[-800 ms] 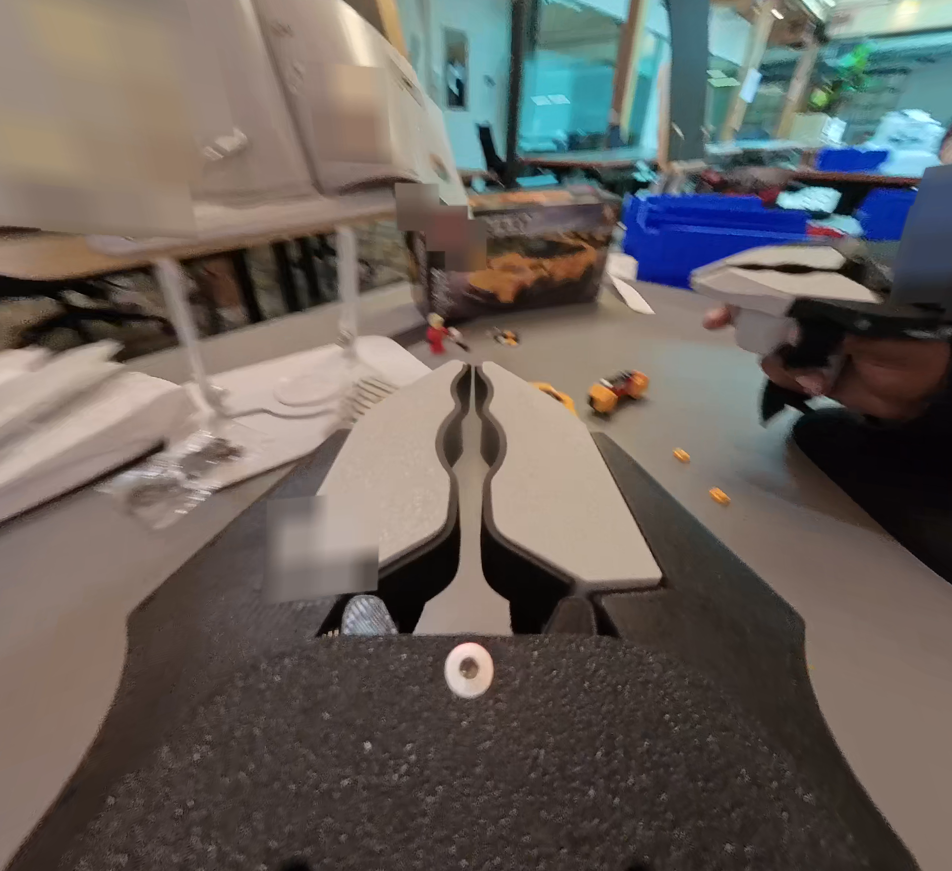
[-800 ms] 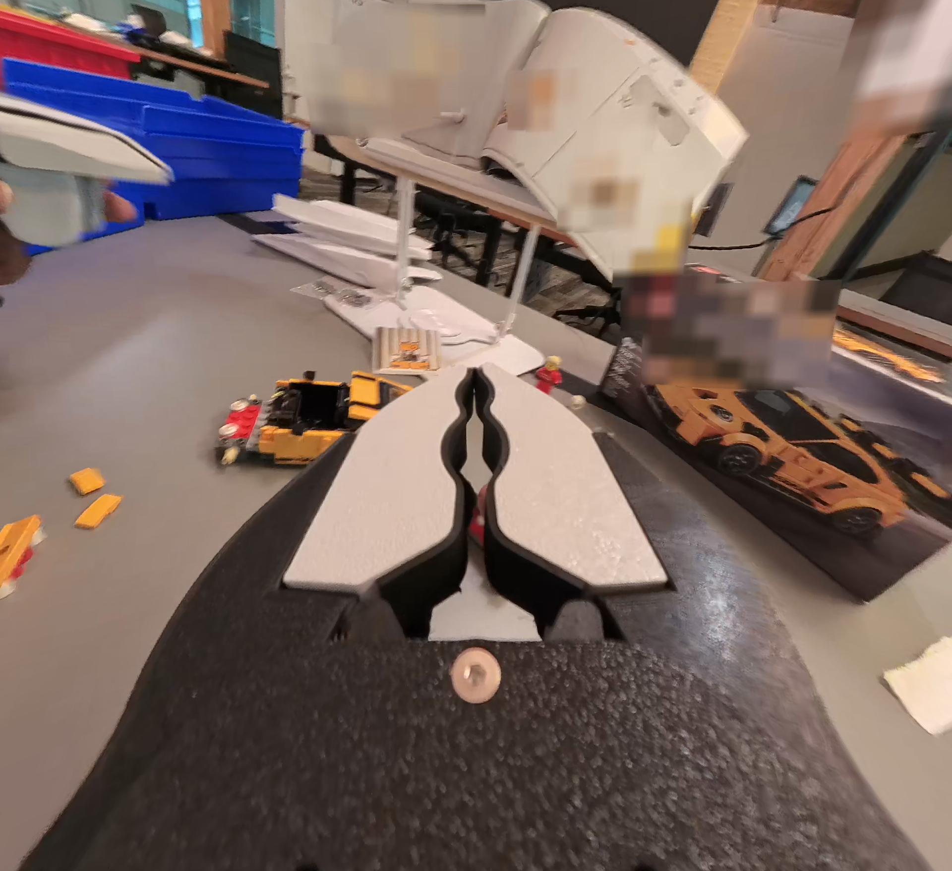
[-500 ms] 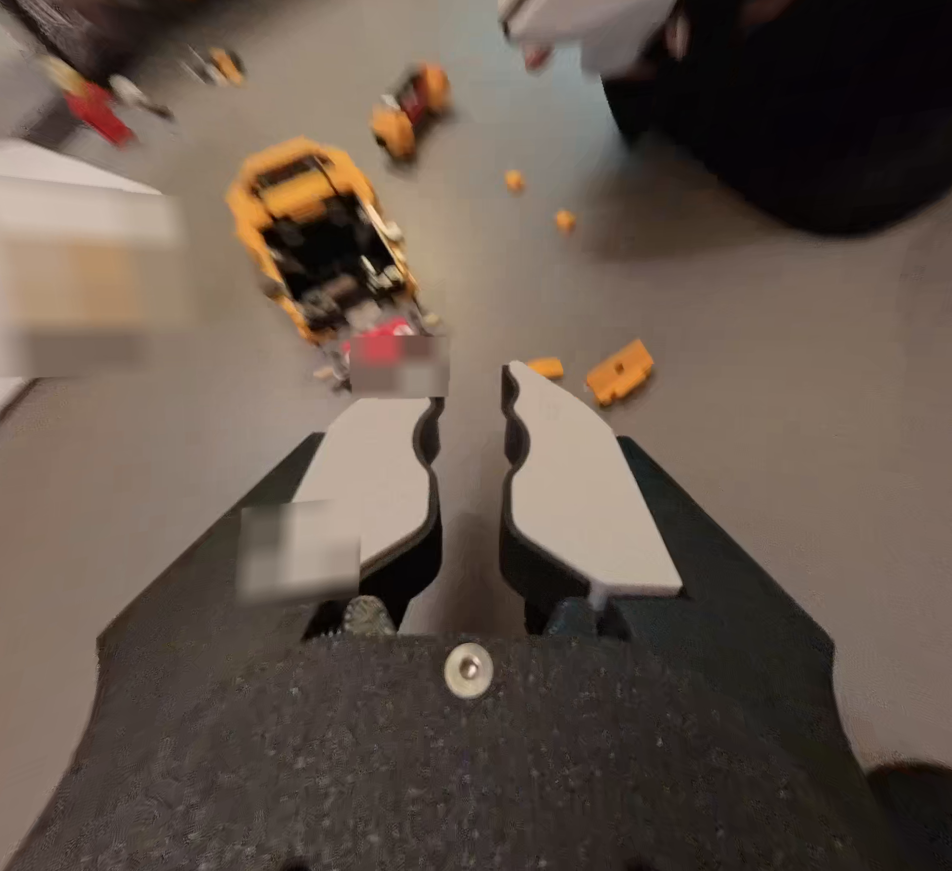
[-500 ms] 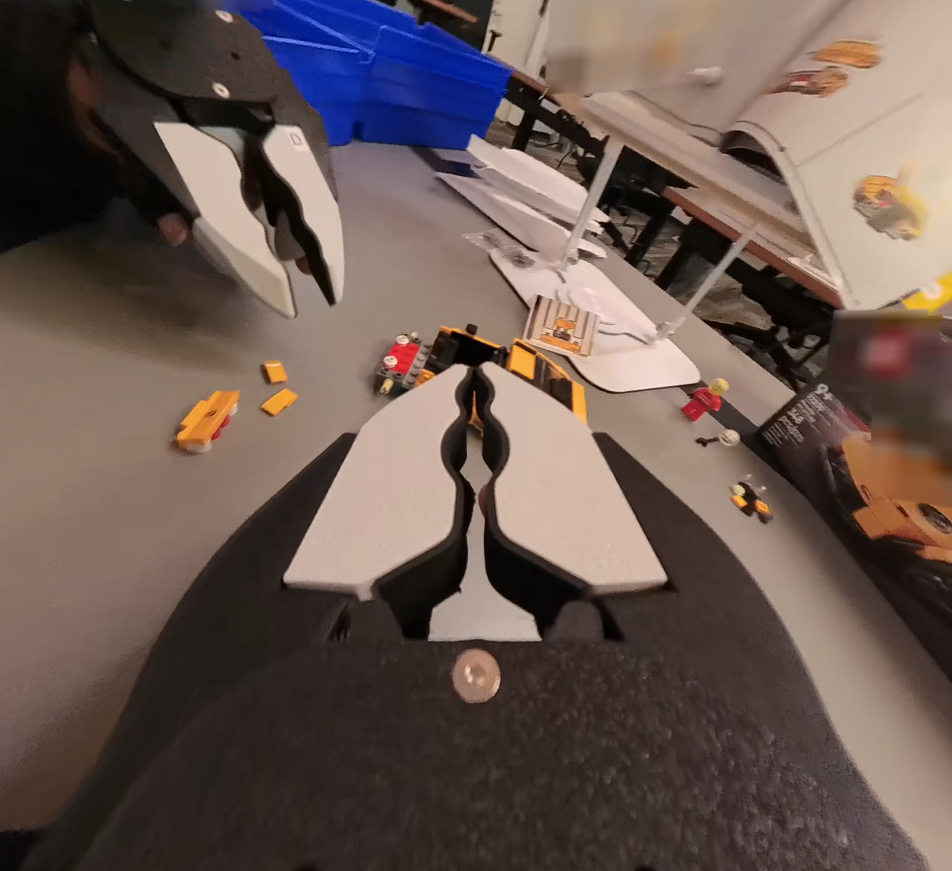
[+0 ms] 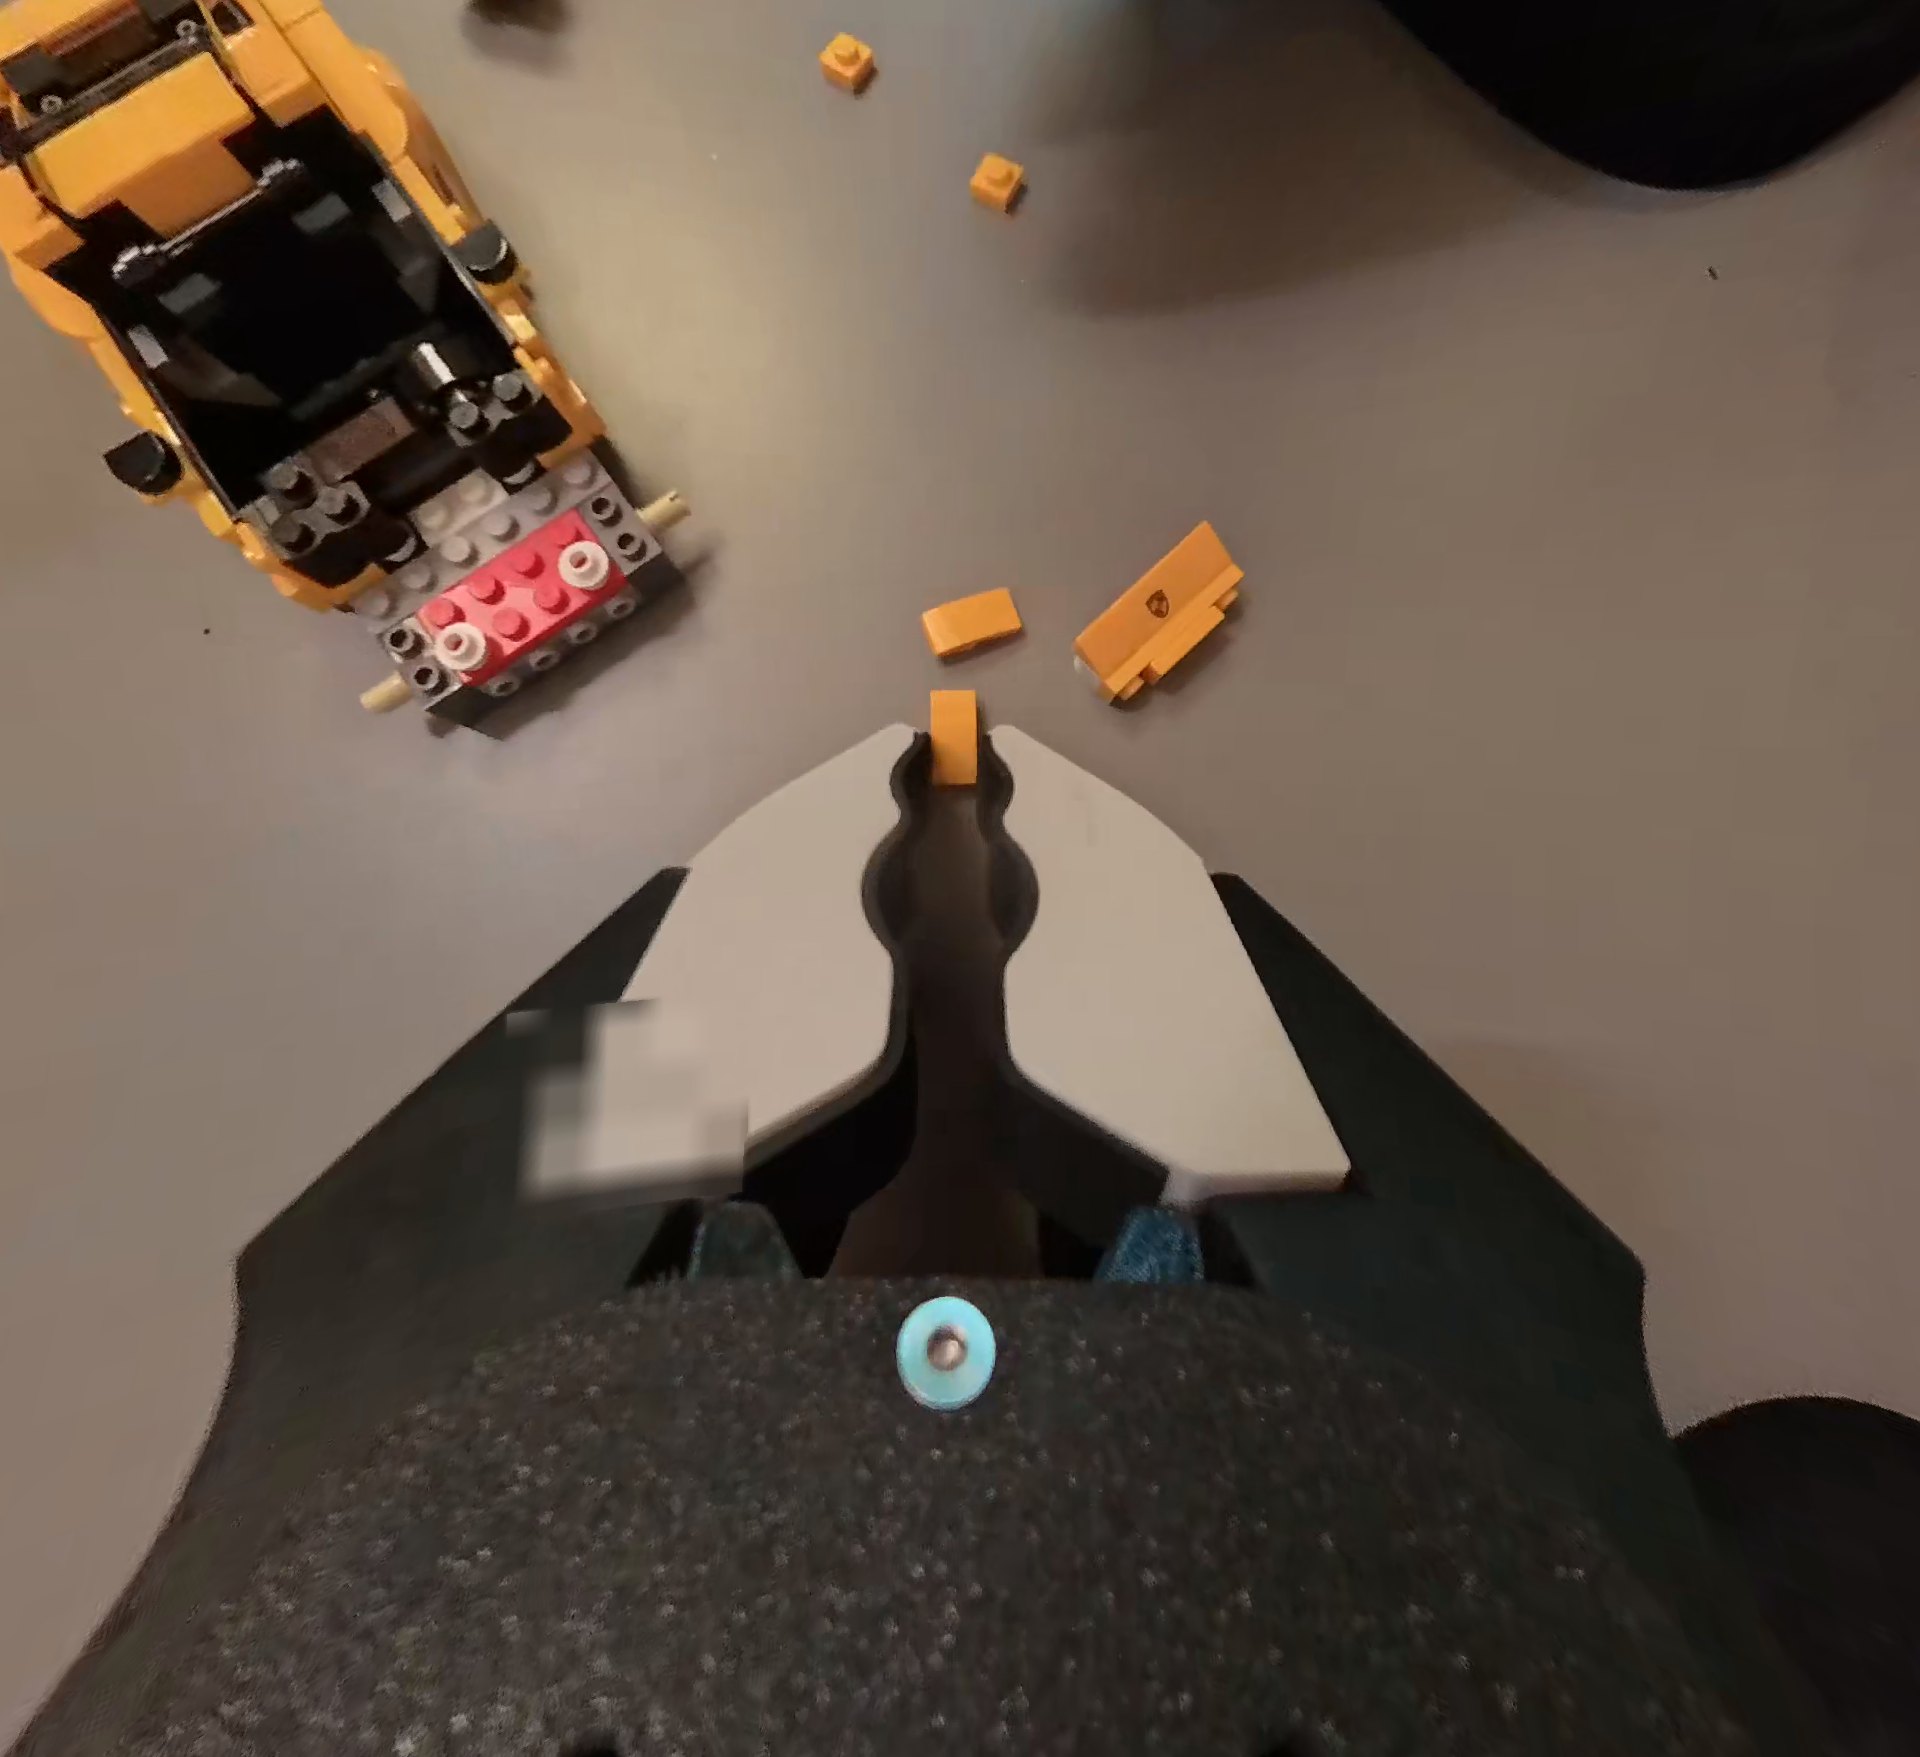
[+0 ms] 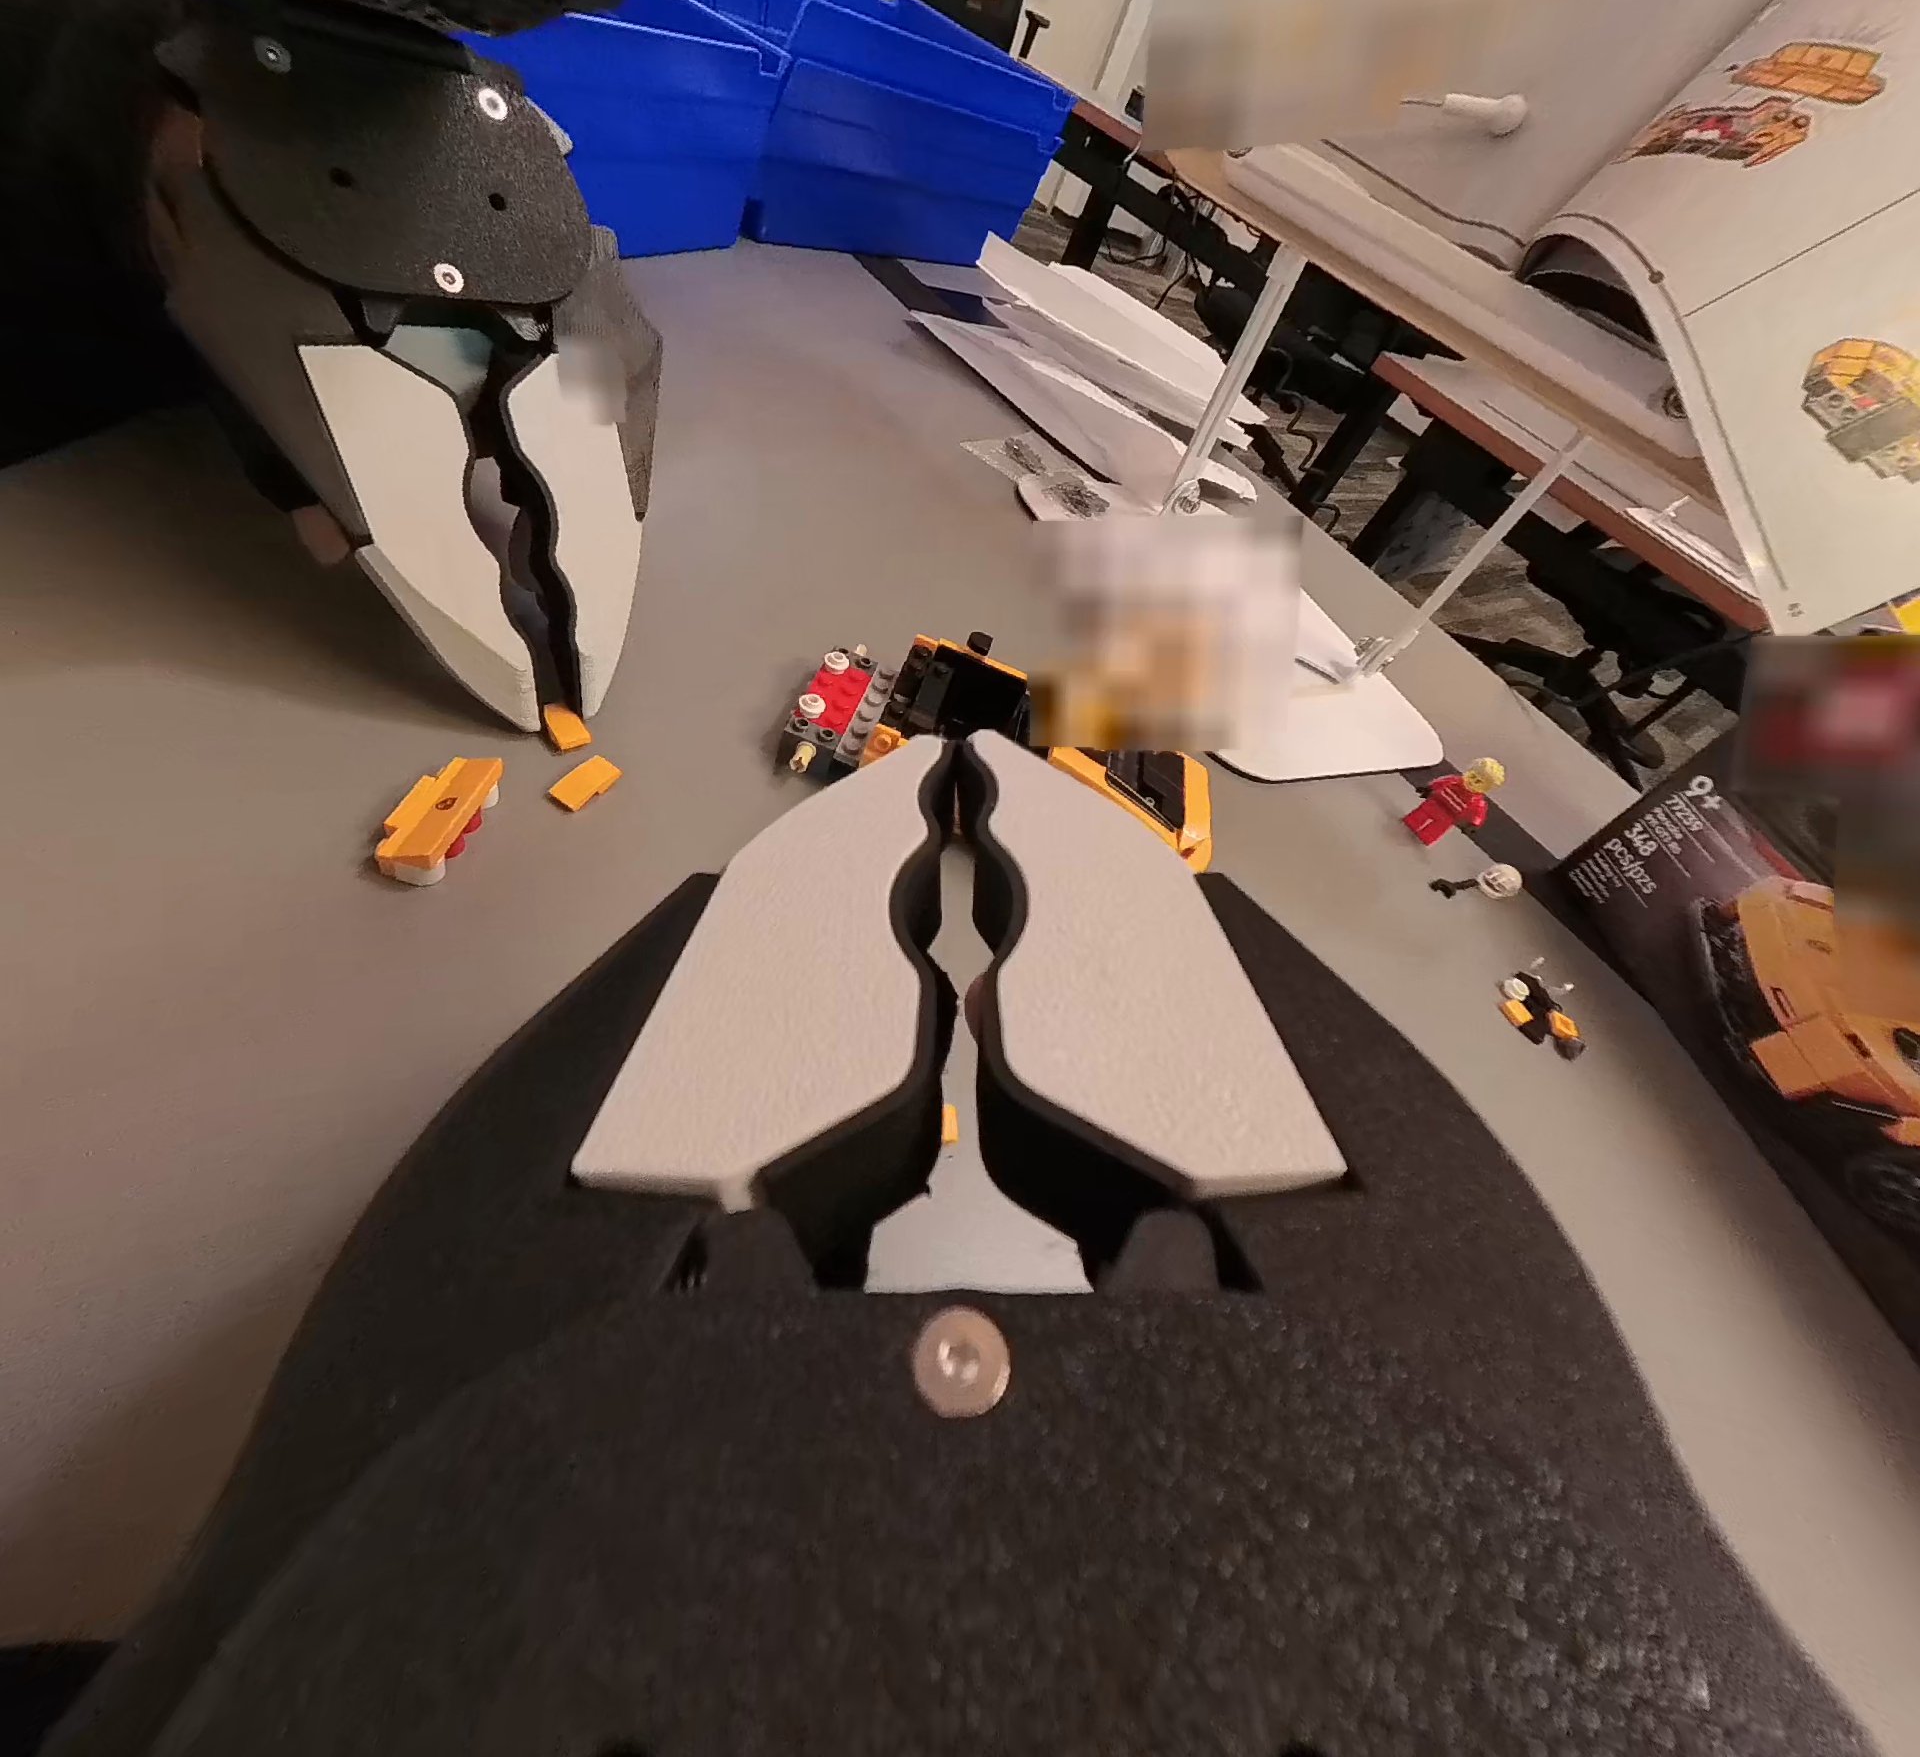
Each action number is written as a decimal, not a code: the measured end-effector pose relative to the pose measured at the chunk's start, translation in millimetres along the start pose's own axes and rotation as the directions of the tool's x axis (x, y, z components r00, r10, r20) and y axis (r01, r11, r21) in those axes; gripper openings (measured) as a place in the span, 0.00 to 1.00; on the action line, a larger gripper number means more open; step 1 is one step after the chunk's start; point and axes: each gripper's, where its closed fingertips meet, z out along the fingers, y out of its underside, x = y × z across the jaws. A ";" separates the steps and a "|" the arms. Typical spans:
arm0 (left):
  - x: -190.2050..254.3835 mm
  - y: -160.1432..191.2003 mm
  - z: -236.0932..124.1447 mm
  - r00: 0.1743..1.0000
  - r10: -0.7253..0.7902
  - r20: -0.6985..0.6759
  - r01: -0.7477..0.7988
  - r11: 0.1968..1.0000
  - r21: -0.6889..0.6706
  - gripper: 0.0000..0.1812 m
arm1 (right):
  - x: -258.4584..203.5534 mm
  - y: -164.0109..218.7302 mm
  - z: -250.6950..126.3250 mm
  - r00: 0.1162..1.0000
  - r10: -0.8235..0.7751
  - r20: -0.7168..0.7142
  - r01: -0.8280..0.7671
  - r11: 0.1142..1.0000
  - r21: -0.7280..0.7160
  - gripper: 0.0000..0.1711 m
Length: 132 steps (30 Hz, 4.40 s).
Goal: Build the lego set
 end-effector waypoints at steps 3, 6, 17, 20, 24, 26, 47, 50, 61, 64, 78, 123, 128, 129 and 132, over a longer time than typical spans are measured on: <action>-4.3 -1.1 -2.3 1.000 -0.004 0.028 0.004 1.000 -0.002 0.05 | -2.5 5.9 0.7 1.000 -0.002 0.023 0.003 0.999 -0.040 0.00; -7.1 -15.0 -12.3 0.999 -0.048 0.020 0.046 0.995 0.093 0.04 | -16.9 34.3 -3.8 0.987 -0.022 0.162 0.060 0.971 -0.233 0.00; -5.4 -38.4 -24.1 0.986 -0.152 -0.076 0.166 0.951 0.260 0.04 | -46.1 77.5 -18.9 0.932 0.057 0.358 0.139 0.855 -0.499 0.07; -4.5 -39.8 -24.2 0.985 -0.153 -0.082 0.170 0.949 0.266 0.04 | -43.4 79.8 -17.2 0.938 0.080 0.338 0.116 0.845 -0.522 0.06; -3.9 -40.6 -24.1 0.984 -0.154 -0.084 0.172 0.948 0.269 0.04 | -43.3 80.6 -15.7 0.931 0.132 0.340 0.088 0.825 -0.559 0.06; -3.7 -40.4 -23.8 0.984 -0.154 -0.086 0.172 0.949 0.266 0.04 | -44.8 81.1 -15.9 0.919 0.183 0.350 0.065 0.804 -0.591 0.05; 4.8 -61.2 -41.6 0.954 -0.197 -0.227 0.275 0.878 0.393 0.04 | -117.9 7.5 3.2 0.694 0.271 0.667 0.023 0.917 -0.398 0.04; 5.6 -63.8 -44.7 0.946 -0.204 -0.253 0.296 0.863 0.409 0.04 | -113.9 0.4 4.1 0.689 0.302 0.659 -0.041 0.924 -0.381 0.04; 22.2 -82.6 -69.6 0.875 -0.147 -0.462 0.396 0.767 0.506 0.04 | -110.7 -41.8 -6.1 0.539 0.395 0.744 -0.306 0.915 -0.263 0.04; 24.2 -85.3 -74.5 0.851 -0.141 -0.506 0.428 0.745 0.512 0.04 | -105.8 -52.0 -7.9 0.520 0.399 0.755 -0.364 0.903 -0.227 0.04; 33.6 -85.6 -73.4 0.692 -0.210 -0.691 0.594 0.710 0.378 0.04 | -92.0 -58.9 -3.2 0.509 0.457 0.729 -0.465 0.859 -0.214 0.04; 82.6 -27.3 13.7 0.935 -0.082 -0.345 0.092 0.996 0.012 0.07 | -139.7 35.2 -20.9 0.587 0.344 0.733 0.116 0.860 -0.497 0.04; 79.3 -31.8 9.4 0.941 -0.069 -0.331 0.089 0.995 0.045 0.09 | -137.6 32.9 -20.0 0.598 0.327 0.732 0.114 0.869 -0.481 0.04; 79.0 -33.5 8.4 0.941 -0.068 -0.331 0.091 0.994 0.055 0.09 | -136.1 30.5 -18.7 0.605 0.316 0.731 0.106 0.878 -0.467 0.04; 78.7 -37.0 6.5 0.935 -0.086 -0.345 0.118 0.990 0.072 0.08 | -131.6 19.6 -16.1 0.620 0.284 0.731 0.075 0.906 -0.416 0.04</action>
